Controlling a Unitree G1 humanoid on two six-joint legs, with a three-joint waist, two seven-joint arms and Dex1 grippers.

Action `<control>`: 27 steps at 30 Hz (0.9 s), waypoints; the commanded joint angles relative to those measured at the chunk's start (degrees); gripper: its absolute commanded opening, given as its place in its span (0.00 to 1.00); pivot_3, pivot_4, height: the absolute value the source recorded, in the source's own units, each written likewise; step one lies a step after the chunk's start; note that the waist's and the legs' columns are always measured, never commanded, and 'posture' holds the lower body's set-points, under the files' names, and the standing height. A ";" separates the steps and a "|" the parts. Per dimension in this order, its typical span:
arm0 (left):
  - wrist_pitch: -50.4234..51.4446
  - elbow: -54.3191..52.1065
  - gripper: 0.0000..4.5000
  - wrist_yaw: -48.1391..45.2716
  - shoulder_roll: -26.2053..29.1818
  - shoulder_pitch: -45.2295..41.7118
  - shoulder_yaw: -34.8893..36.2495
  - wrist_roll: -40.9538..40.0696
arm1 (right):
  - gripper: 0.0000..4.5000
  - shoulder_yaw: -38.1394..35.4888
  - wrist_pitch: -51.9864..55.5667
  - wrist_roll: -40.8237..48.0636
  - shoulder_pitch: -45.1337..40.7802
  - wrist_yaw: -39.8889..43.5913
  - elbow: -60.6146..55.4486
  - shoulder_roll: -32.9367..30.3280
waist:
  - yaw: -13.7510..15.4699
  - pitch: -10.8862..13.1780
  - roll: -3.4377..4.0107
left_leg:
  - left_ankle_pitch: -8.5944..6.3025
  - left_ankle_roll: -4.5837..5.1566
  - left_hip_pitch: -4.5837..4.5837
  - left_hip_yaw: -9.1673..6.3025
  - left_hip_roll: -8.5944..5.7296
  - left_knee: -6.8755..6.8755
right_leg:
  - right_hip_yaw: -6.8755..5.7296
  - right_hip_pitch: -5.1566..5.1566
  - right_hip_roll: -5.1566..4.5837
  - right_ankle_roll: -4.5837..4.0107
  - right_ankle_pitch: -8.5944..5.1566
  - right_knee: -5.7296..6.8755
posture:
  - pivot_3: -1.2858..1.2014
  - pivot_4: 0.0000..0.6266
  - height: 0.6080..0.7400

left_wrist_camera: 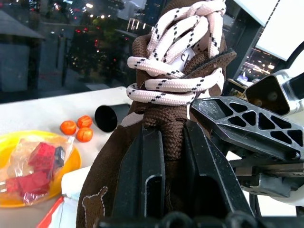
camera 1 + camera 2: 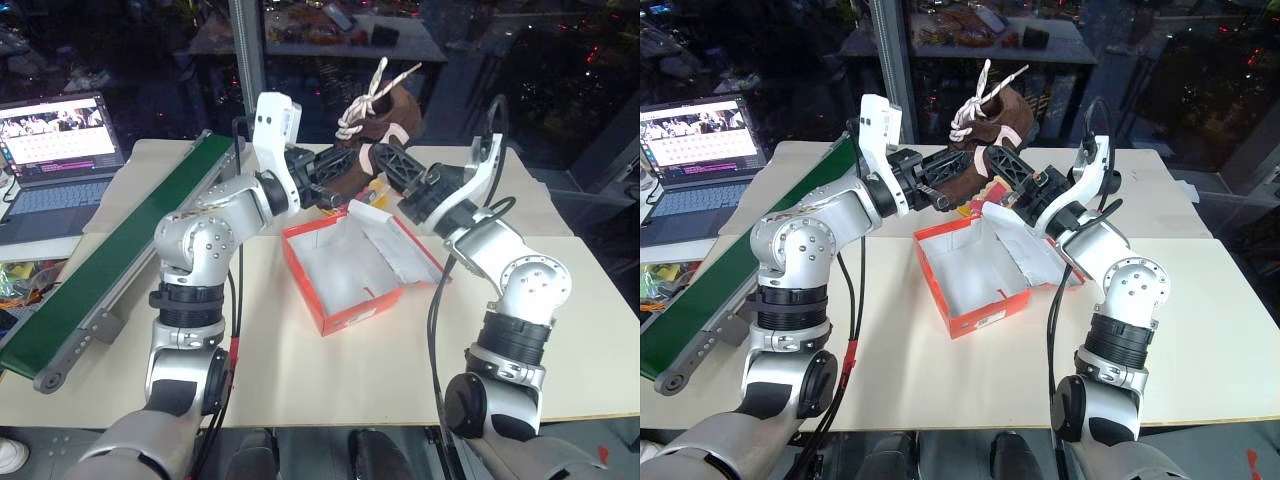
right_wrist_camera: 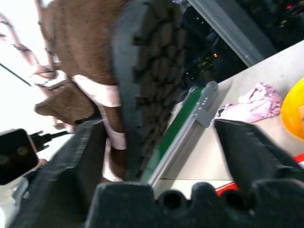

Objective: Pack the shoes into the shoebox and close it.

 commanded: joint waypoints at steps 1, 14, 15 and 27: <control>1.05 -3.76 0.01 -1.41 -0.95 -0.56 -0.58 -2.86 | 0.46 -1.65 -5.10 -0.01 -2.68 -0.54 0.05 -1.38 | 0.02 0.00 0.00 | 0.00 0.00 0.00 0.00 0.00 0.00 | 0.00 0.00 0.00 0.00 0.00 0.00 | 0.52 0.24 1.00; 0.78 -2.35 0.95 1.22 7.93 0.10 6.48 -1.80 | 0.06 5.93 -6.77 -10.10 -8.03 7.13 7.70 -12.10 | -0.29 0.28 0.40 | 0.00 0.00 0.00 0.00 0.00 0.00 | 0.02 -0.01 0.01 0.00 0.00 -0.02 | 0.52 0.24 1.00; -0.43 -1.56 0.95 0.95 9.53 0.12 6.45 -0.60 | 0.06 8.20 -6.17 -12.21 -8.47 9.03 8.38 -14.24 | -0.43 0.38 0.53 | 0.00 0.00 0.00 0.00 0.00 -0.01 | 0.01 -0.01 0.02 0.00 0.00 -0.02 | 0.52 0.24 1.00; -4.70 -5.23 0.95 -1.83 17.55 7.98 3.24 5.54 | 0.06 38.34 -8.88 -36.26 -16.00 38.37 23.74 -23.57 | -0.63 0.53 0.54 | -0.03 0.03 -0.16 0.00 -0.02 -0.04 | 0.04 -0.15 0.01 0.01 -0.01 -0.10 | 0.52 0.24 1.00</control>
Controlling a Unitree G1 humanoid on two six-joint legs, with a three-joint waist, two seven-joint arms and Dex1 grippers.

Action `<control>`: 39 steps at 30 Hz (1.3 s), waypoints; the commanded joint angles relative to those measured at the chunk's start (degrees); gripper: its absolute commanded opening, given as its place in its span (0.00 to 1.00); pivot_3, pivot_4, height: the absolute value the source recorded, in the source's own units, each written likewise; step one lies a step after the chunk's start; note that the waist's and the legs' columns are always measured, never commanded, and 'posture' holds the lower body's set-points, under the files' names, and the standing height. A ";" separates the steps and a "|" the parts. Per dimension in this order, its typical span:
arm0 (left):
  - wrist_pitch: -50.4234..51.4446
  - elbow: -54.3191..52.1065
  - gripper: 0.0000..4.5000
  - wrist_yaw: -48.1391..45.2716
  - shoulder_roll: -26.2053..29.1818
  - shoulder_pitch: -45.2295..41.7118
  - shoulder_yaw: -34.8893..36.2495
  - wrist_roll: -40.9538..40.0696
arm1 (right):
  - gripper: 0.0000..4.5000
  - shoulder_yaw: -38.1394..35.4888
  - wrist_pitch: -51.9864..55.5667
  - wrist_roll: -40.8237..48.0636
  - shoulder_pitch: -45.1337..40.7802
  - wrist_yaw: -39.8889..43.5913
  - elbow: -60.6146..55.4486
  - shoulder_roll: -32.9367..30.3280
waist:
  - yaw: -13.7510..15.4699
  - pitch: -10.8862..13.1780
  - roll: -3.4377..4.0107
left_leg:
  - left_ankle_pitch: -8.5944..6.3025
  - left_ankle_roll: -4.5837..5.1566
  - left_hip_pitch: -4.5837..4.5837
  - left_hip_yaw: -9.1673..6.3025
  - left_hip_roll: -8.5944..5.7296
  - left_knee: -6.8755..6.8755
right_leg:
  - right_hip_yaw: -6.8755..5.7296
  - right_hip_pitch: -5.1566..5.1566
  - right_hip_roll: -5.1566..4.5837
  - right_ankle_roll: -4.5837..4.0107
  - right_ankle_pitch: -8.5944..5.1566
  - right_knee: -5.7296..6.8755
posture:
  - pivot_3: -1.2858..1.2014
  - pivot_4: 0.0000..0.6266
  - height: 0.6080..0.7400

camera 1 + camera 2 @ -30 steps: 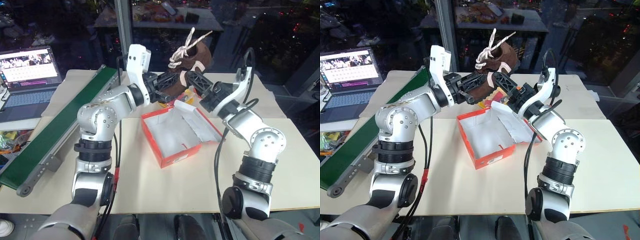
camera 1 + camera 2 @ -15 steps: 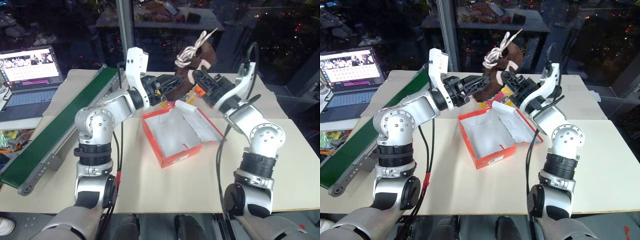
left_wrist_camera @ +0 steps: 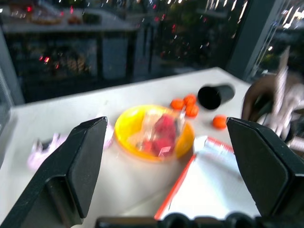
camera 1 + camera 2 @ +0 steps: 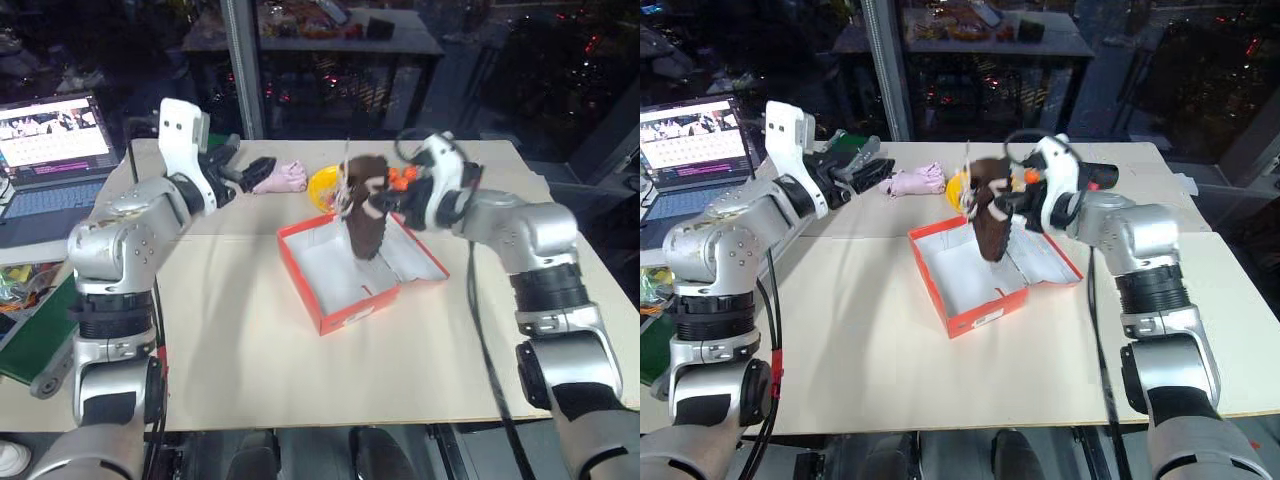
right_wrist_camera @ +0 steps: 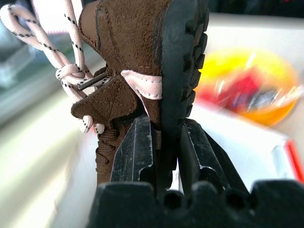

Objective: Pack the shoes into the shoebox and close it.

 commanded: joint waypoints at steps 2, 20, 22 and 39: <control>0.07 -6.97 0.95 0.22 -0.18 2.32 -0.85 -0.15 | 0.06 3.97 -5.55 -6.94 -3.65 8.18 5.50 0.82 | 0.31 0.00 0.00 | 0.00 0.00 -0.13 0.00 -0.02 0.03 | 0.00 -0.12 -0.02 0.02 0.01 0.00 | 0.52 0.24 1.00; 4.89 -17.60 0.95 4.84 -1.34 11.00 0.33 -1.72 | 0.28 9.87 -26.55 -28.99 -7.14 17.66 38.87 9.62 | 0.63 -0.04 -0.09 | 0.01 -0.04 0.52 0.01 -0.03 0.09 | 0.03 0.42 0.01 0.01 0.01 0.16 | 0.52 0.24 1.00; 5.28 -18.05 0.95 5.19 -1.46 11.08 0.55 -1.94 | 0.41 8.39 -27.50 -29.46 -7.44 16.07 39.41 11.26 | 0.47 -0.04 -0.09 | 0.01 -0.04 0.58 0.01 -0.03 0.10 | 0.03 0.45 0.01 0.03 0.01 0.18 | 0.52 0.24 1.00; 4.07 -15.14 0.95 4.45 0.95 10.30 1.33 0.26 | 0.99 2.13 -9.51 -26.05 0.17 14.01 -0.45 11.70 | 0.57 -0.03 -0.08 | 0.05 -0.11 0.30 -0.01 -0.04 0.05 | 0.04 0.16 0.01 0.01 0.04 0.22 | 0.52 0.24 1.00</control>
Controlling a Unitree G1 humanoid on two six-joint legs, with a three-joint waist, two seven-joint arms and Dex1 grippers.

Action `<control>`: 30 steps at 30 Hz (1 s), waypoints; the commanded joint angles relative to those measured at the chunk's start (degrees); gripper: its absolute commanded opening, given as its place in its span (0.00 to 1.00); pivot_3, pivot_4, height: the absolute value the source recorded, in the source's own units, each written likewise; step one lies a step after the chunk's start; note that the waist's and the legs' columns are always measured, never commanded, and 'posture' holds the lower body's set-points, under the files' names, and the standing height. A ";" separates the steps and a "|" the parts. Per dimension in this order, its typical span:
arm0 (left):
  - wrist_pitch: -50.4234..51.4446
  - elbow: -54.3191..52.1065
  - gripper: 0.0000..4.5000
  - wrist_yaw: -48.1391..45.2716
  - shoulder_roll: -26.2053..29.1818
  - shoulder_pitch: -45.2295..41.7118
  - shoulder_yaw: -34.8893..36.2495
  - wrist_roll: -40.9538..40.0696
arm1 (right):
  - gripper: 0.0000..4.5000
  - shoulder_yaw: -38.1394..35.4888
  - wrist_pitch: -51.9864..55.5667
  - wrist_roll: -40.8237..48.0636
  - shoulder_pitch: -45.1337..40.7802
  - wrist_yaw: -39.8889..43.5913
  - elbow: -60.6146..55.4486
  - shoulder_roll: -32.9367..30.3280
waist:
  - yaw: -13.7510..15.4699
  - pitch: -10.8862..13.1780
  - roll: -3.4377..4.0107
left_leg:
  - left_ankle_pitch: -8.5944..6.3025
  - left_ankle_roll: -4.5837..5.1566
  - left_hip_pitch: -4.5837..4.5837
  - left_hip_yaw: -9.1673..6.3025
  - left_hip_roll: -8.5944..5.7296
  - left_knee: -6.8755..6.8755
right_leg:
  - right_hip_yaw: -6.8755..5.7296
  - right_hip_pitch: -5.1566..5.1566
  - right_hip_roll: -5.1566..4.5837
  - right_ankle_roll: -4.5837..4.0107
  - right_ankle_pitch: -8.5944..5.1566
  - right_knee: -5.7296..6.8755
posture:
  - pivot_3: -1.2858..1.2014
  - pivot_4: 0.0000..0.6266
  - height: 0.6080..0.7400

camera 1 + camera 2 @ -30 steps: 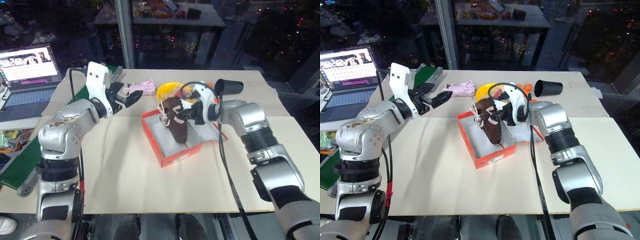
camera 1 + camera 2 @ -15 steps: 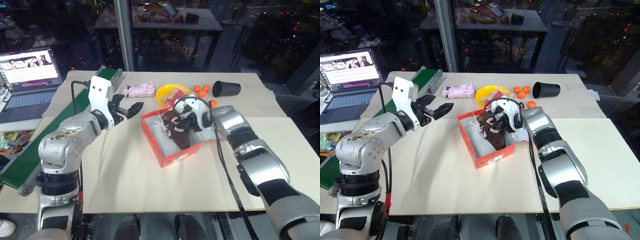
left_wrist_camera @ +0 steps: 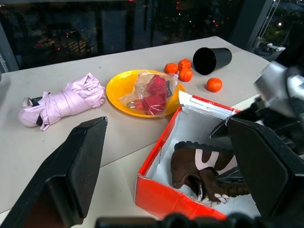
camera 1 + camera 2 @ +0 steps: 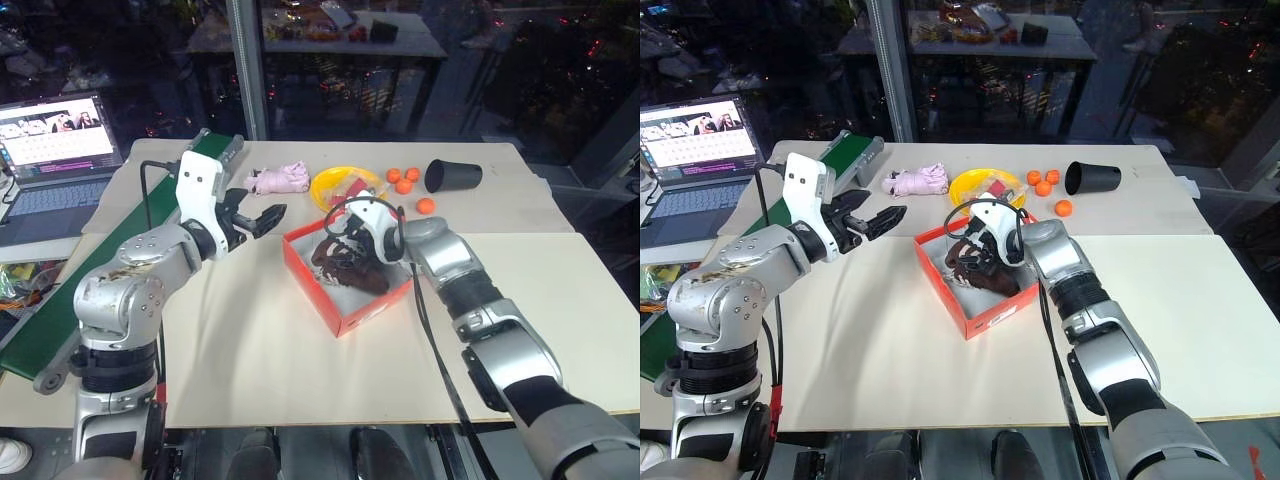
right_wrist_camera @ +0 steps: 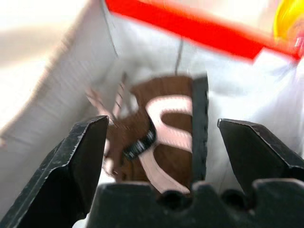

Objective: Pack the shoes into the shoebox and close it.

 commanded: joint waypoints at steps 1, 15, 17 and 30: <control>-2.58 1.22 0.95 -0.05 2.20 -0.95 1.85 1.88 | 0.99 -4.68 7.41 4.69 -0.22 0.84 -12.85 -0.80 | -0.01 0.00 0.00 | 0.00 0.00 0.00 0.00 0.00 0.00 | 0.00 0.00 0.00 0.00 0.00 0.01 | 0.52 0.24 1.00; -14.00 8.93 0.98 -0.14 5.36 11.74 12.41 6.44 | 1.00 -15.80 12.39 23.52 13.85 2.47 -37.89 -0.99 | 0.64 0.01 -0.02 | 0.00 0.00 0.00 0.00 0.01 0.03 | -0.03 0.01 -0.03 -0.03 0.01 -0.03 | 0.52 0.24 1.00; -16.66 10.77 0.98 -0.65 5.50 13.57 14.50 6.79 | 1.00 -15.43 11.75 23.36 15.32 1.72 -38.80 -1.39 | 0.65 0.01 -0.02 | 0.00 0.00 0.00 0.00 0.01 0.04 | -0.03 0.02 -0.03 -0.03 0.01 -0.02 | 0.52 0.24 1.00; -26.65 21.38 0.98 -2.02 7.45 16.59 16.15 10.90 | 1.00 -6.00 2.77 17.29 19.86 -2.97 -37.84 1.40 | 0.64 0.01 -0.04 | 0.00 -0.01 -0.01 0.00 0.01 0.03 | -0.04 -0.02 -0.04 -0.04 0.00 -0.03 | 0.52 0.24 1.00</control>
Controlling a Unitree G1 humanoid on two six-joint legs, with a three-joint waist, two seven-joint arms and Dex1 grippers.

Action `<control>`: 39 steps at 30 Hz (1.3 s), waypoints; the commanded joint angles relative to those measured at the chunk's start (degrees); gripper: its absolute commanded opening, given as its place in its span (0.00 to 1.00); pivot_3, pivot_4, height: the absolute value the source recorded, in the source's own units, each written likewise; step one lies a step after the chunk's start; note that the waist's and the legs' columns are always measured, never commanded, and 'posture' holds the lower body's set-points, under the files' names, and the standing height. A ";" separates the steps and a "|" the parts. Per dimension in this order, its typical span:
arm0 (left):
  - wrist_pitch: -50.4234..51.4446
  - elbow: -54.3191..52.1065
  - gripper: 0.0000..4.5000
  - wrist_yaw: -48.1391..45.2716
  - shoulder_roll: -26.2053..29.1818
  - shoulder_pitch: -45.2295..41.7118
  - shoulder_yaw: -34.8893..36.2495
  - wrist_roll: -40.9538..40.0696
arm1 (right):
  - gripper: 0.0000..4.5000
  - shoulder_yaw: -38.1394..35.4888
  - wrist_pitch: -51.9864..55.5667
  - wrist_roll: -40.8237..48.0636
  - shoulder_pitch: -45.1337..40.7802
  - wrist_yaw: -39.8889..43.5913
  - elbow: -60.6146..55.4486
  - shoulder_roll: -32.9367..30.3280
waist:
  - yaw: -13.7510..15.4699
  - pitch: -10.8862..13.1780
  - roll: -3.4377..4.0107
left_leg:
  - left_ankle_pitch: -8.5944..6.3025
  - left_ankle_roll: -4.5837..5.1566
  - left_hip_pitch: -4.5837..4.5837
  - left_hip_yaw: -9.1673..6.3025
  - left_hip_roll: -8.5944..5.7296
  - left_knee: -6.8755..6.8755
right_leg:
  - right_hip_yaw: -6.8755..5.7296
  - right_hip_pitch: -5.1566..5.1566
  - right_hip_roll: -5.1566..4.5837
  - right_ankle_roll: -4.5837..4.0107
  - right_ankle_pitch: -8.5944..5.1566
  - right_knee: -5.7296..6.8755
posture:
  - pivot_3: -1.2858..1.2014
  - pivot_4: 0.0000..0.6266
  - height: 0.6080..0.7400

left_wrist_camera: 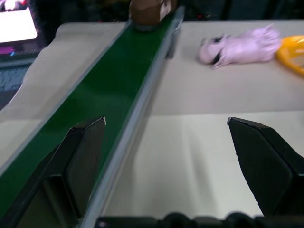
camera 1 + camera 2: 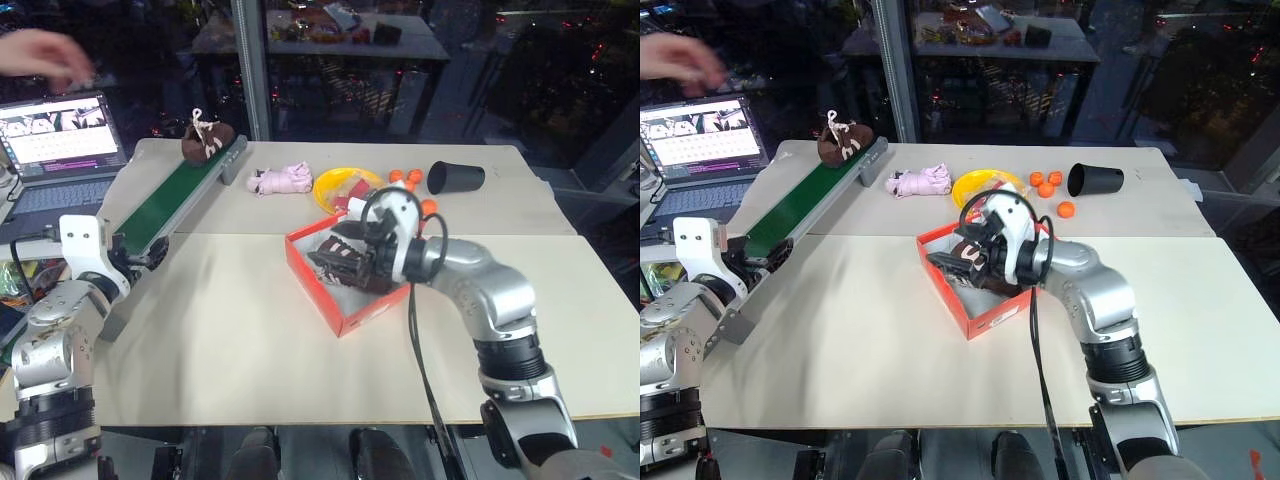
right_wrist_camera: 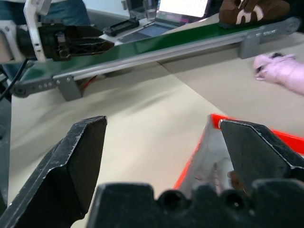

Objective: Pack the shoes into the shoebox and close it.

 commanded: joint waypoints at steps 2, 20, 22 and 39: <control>-4.45 3.51 0.98 -0.92 1.90 -2.21 0.92 1.18 | 1.00 3.12 -5.83 -2.44 -0.90 -0.73 0.28 1.65 | 0.00 0.00 -0.01 | 0.00 0.00 0.00 0.00 0.00 0.01 | 0.00 0.01 0.00 0.00 0.00 0.00 | 0.52 0.24 1.00; -28.59 39.27 0.98 -12.27 9.44 -12.27 1.48 2.81 | 1.00 3.83 -3.84 0.01 -0.36 -0.03 -3.67 1.90 | 0.16 -0.02 -0.05 | 0.00 -0.01 0.00 0.02 0.05 0.00 | -0.08 0.00 0.00 -0.01 0.00 0.00 | 0.52 0.24 1.00; -30.17 42.40 0.98 -12.80 9.72 -13.65 1.06 3.35 | 1.00 3.76 -3.57 0.33 -0.35 -0.22 -3.98 1.47 | 0.21 -0.02 -0.06 | 0.00 -0.01 0.00 0.02 0.05 0.00 | -0.09 0.00 0.00 -0.01 0.00 0.00 | 0.52 0.24 1.00; -36.96 59.70 0.98 -14.08 11.36 -20.36 -0.70 5.94 | 1.00 2.56 -1.84 1.14 -0.73 -0.52 -5.34 -1.56 | 0.00 -0.02 -0.07 | 0.00 -0.01 -0.01 0.03 0.05 0.00 | -0.09 0.00 0.00 0.00 0.00 0.01 | 0.52 0.24 1.00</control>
